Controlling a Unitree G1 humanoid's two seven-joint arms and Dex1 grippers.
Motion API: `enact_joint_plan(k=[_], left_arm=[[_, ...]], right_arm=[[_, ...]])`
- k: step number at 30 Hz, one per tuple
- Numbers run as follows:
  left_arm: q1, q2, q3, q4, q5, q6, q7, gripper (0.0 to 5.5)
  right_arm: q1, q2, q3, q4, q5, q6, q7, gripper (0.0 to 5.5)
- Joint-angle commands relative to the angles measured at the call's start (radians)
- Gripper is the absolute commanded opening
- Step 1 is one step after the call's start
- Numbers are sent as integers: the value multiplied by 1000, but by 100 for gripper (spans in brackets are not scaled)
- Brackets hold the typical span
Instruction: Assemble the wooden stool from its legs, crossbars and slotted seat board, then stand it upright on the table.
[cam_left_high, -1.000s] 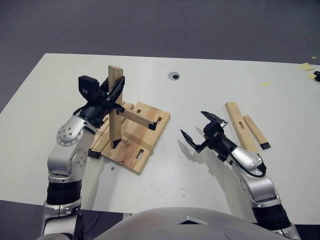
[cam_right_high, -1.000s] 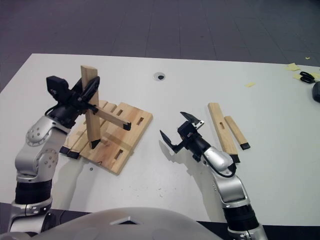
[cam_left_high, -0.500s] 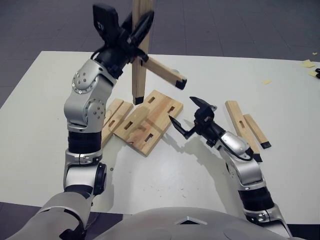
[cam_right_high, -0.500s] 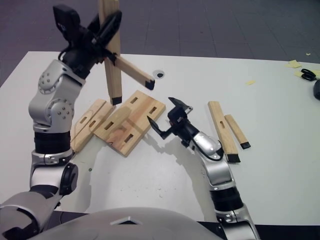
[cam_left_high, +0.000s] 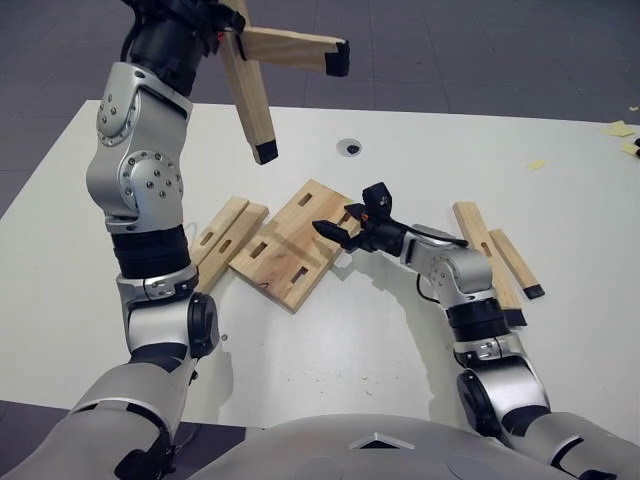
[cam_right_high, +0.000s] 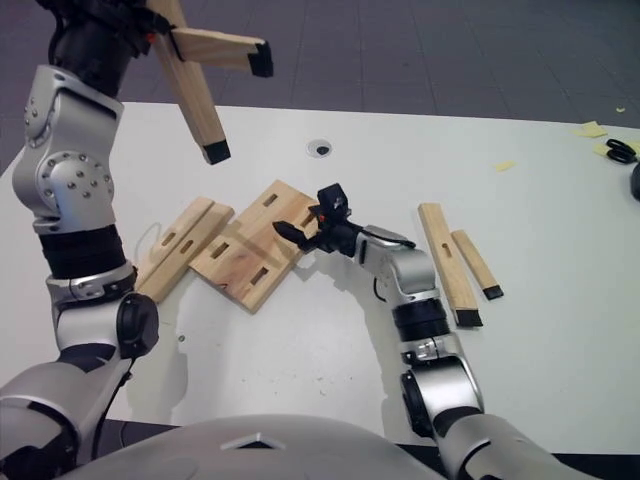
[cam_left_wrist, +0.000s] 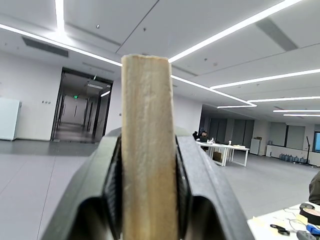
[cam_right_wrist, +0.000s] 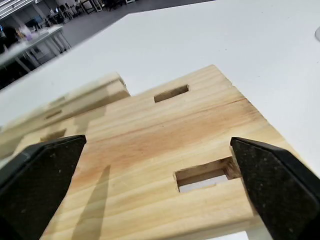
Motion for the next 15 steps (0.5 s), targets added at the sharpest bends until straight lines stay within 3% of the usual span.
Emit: enact_joint_plan(k=[1, 7, 12, 15], left_arm=[[36, -9, 0, -40, -1, 22, 26, 102], [55, -13, -7, -71, 5, 35, 51, 102], [77, -18, -16, -93, 14, 41, 66, 102], [63, -32, -24, -92, 0, 53, 79, 102]], right_arm=[[3, -125, 157, 158, -232, -112, -13, 540], [86, -145, 83, 184, -240, -107, -109, 540], [232, -157, 22, 32, -227, -48, -184, 540], [258, -96, -80, -108, -157, -175, -237, 540]])
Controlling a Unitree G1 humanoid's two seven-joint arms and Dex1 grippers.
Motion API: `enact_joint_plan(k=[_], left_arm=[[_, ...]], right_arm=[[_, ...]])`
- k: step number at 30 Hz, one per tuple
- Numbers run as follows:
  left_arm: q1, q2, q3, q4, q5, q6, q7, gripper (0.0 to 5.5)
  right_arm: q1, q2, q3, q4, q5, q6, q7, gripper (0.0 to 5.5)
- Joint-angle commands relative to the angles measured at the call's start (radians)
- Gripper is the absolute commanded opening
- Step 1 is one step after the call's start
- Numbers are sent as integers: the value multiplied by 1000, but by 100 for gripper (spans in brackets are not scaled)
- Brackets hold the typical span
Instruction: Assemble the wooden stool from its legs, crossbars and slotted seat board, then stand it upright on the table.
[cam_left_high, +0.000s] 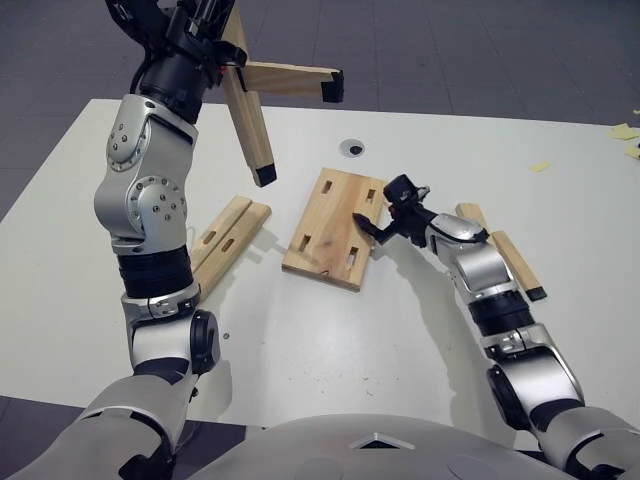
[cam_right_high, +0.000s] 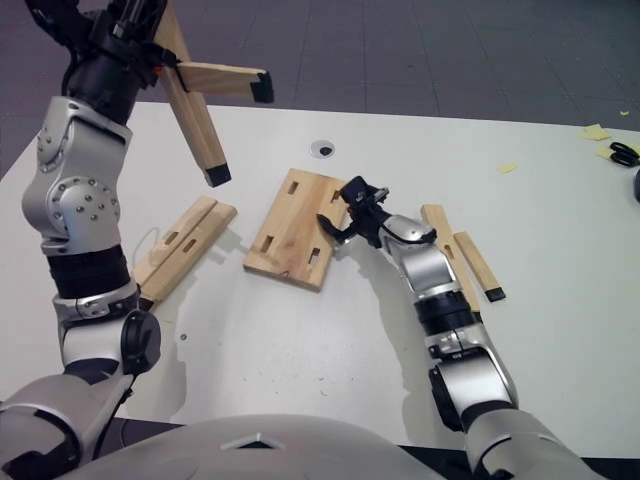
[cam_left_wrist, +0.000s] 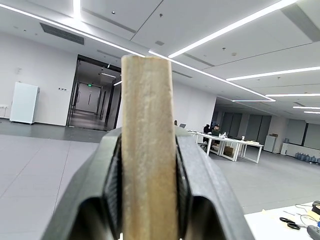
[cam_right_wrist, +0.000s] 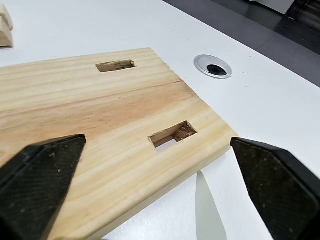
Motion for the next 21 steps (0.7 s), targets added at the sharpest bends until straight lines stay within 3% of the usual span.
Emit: enact_joint_plan(k=[1, 3, 5, 10, 21], left_arm=[[-17, -26, -12, -27, -10, 30, 27, 102], [-48, -40, -24, -28, -11, 51, 48, 102], [-82, -53, -31, -33, -24, 79, 64, 102], [-135, -80, -72, -32, -54, 132, 43, 102], [-125, -169, -143, -46, -48, 140, 33, 102]], right_arm=[[144, 39, -118, -113, 48, -40, -75, 540], [106, 79, -239, -301, 213, -30, -60, 540], [75, 85, -281, -466, 381, 62, -2, 540], [7, 118, -212, -566, 495, 196, -7, 540], [-88, 266, -101, -436, 426, 205, -115, 540]])
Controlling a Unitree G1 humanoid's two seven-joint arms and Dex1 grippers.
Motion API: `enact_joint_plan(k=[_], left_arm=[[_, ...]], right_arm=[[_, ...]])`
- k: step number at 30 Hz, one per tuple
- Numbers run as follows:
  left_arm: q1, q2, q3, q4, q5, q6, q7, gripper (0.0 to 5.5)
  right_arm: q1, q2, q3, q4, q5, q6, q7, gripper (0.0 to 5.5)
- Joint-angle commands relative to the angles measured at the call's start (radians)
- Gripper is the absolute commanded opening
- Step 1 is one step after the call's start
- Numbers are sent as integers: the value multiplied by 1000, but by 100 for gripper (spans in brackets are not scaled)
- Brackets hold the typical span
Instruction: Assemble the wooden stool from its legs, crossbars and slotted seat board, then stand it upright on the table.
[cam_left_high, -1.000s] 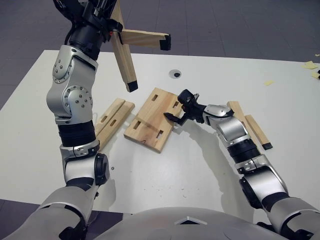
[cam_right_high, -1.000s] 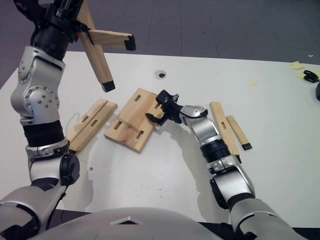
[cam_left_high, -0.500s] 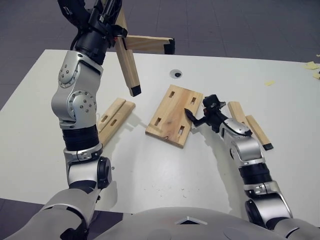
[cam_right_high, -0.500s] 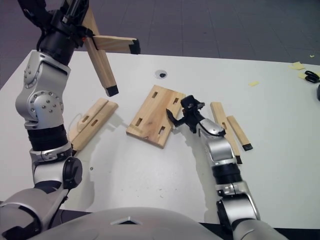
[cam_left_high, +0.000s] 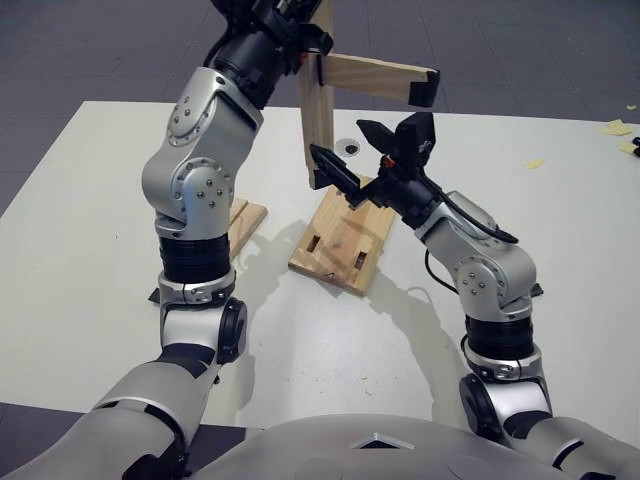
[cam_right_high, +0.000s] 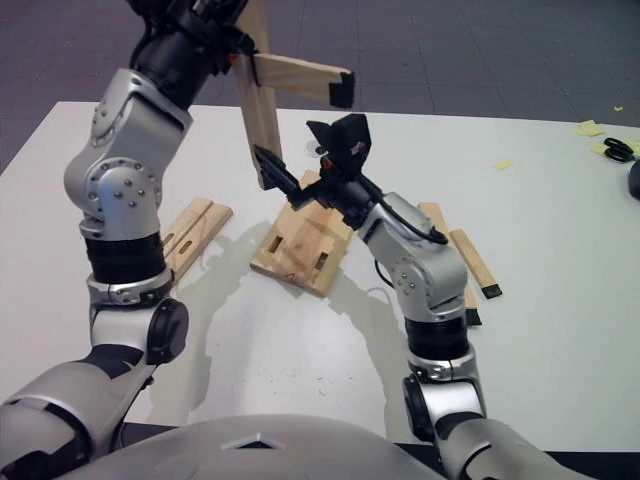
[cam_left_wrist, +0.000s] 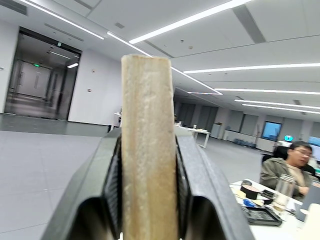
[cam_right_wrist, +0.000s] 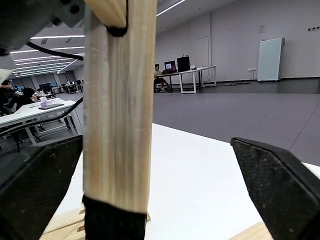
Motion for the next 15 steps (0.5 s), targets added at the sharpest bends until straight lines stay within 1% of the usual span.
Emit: enact_joint_plan(k=[1, 4, 6, 11, 15], left_arm=[[4, -12, -12, -22, -1, 14, -7, 102], [6, 0, -5, -40, -1, 22, -9, 102], [11, 20, 3, -53, 1, 32, -13, 102], [69, 78, 14, -105, 3, 77, -30, 102], [112, 104, 14, -139, 1, 108, -38, 102]], right_arm=[[-37, 43, 17, 47, -37, 9, -52, 540], [-30, 10, 12, 91, -134, -7, -114, 540], [-24, -20, -16, 107, -172, -18, -132, 540], [-30, -83, -105, 115, -182, -33, -118, 540], [-21, -100, -129, 103, -185, -30, -114, 540]])
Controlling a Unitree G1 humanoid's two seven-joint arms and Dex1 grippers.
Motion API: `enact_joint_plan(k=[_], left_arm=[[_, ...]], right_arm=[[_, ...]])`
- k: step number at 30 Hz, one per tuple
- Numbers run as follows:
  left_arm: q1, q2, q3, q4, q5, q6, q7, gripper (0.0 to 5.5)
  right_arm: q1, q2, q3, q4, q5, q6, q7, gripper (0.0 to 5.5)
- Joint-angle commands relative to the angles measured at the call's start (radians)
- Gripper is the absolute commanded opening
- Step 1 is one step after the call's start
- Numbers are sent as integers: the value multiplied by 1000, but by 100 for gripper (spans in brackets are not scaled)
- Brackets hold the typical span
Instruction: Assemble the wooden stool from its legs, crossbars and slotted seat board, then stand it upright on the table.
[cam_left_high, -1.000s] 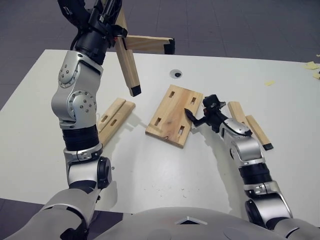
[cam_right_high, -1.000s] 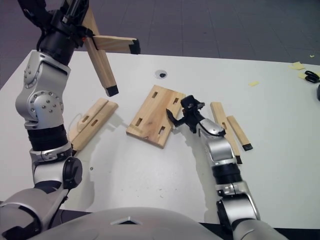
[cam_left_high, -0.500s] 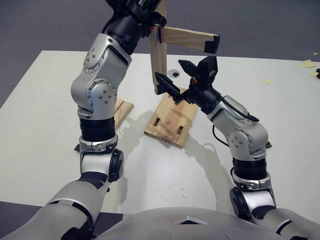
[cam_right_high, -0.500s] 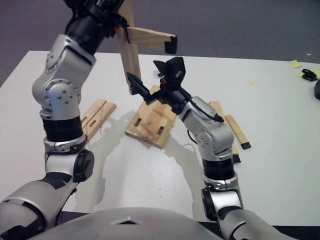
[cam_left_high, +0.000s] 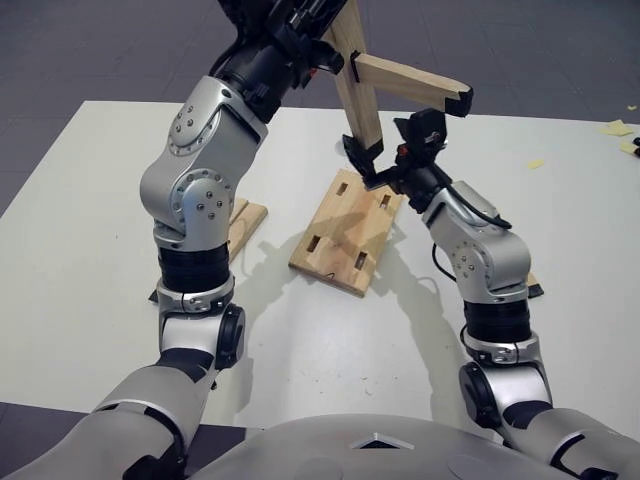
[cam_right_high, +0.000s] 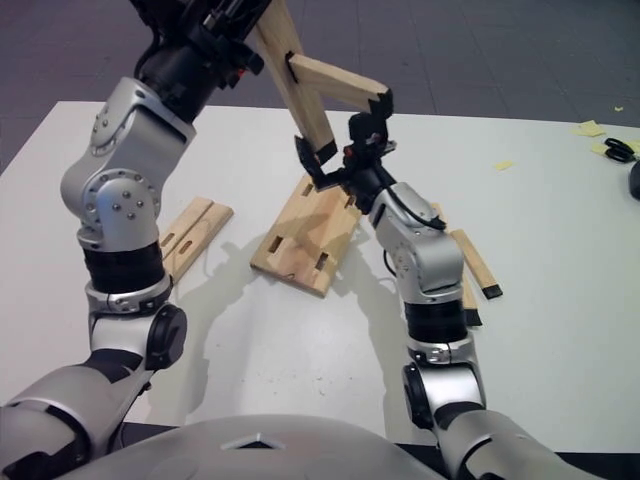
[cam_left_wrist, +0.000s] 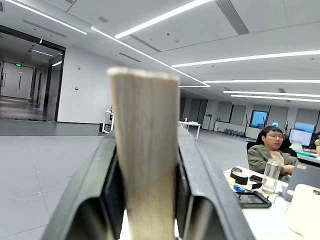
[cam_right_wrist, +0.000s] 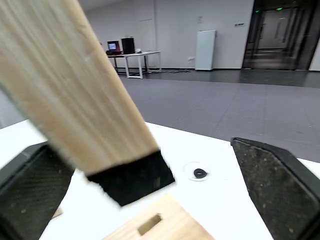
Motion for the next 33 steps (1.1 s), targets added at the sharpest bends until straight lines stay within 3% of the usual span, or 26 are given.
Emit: enact_joint_plan(k=[1, 5, 9, 15, 18, 25, 30, 33], left_arm=[[44, 37, 14, -25, 3, 36, 4, 102], [42, 50, 32, -21, 9, 31, 18, 102], [60, 141, 110, -60, -28, 86, 3, 102], [138, 279, 263, -105, -214, 258, -52, 102], [210, 330, 286, -140, -291, 329, -81, 102], [280, 372, 229, -190, -320, 338, -155, 102], [276, 381, 174, -183, -278, 311, -189, 102], [288, 402, 137, -173, -214, 274, -210, 102]], right_arm=[[23, -14, -27, -20, -7, 4, -3, 540], [118, -27, 38, -56, -20, 28, 34, 540], [267, -130, 124, -74, -152, 0, 48, 540], [489, -228, 5, -239, 36, -19, 283, 540], [564, -289, 18, -271, 53, -17, 365, 540], [516, -311, 209, -104, -159, -141, 360, 540], [374, -226, 325, 57, -271, -286, 340, 540], [330, -173, 334, 93, -275, -316, 329, 540]])
